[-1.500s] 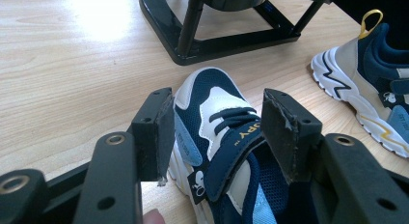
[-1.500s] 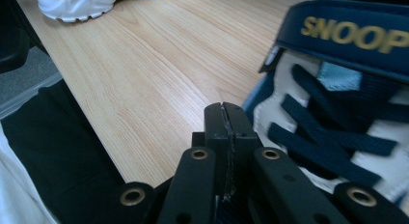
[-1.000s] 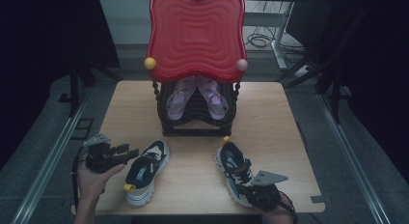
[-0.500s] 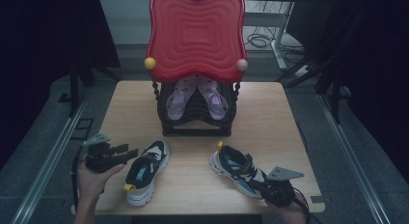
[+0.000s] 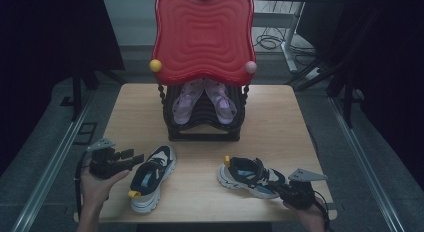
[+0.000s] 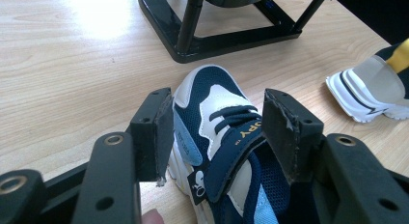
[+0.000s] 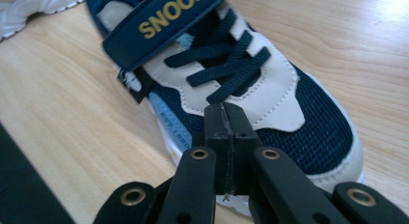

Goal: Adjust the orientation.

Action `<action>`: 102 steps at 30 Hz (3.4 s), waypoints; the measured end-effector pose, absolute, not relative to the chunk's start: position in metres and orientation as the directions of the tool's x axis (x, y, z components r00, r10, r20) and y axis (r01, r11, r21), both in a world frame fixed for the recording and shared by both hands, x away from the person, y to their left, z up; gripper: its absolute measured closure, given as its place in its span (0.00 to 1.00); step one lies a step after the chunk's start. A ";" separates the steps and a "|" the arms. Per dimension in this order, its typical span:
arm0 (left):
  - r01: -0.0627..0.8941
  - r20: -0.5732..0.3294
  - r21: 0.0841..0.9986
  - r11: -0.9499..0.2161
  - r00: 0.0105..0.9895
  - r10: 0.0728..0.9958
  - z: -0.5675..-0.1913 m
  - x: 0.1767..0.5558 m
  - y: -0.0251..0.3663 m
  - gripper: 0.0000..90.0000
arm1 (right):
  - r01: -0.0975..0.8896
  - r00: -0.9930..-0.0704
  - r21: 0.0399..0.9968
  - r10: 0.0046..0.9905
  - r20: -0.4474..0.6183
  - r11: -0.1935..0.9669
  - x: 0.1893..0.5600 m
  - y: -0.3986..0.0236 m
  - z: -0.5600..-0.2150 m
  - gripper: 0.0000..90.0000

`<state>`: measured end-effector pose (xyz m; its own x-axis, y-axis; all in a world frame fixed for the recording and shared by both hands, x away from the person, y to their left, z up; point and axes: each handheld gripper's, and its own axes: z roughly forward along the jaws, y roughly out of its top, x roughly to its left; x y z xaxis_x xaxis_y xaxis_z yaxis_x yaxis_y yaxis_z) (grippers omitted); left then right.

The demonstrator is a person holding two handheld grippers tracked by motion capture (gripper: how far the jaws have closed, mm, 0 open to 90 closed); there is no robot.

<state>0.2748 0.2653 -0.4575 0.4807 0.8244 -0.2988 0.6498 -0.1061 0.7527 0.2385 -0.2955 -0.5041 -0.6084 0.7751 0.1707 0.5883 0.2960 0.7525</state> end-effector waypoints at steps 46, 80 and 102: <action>0.648 -0.296 0.756 -0.095 0.467 0.833 -0.456 0.273 0.268 0.51 | 0.586 -0.581 0.750 0.804 0.125 0.306 0.331 -0.289 -0.499 1.00; 0.651 -0.288 0.752 -0.106 0.468 0.836 -0.457 0.273 0.266 0.51 | 0.522 -0.736 0.770 0.651 0.188 0.368 0.342 -0.238 -0.503 0.99; 0.644 -0.285 0.758 -0.101 0.467 0.837 -0.454 0.271 0.270 0.51 | 0.471 -0.753 0.818 0.633 0.178 0.331 0.339 -0.242 -0.491 0.99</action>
<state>0.2715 0.2696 -0.4543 0.4673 0.8367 -0.2855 0.6440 -0.1010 0.7583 0.3392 -0.2419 -0.4911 -0.7532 0.6332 0.1781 0.4713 0.3308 0.8176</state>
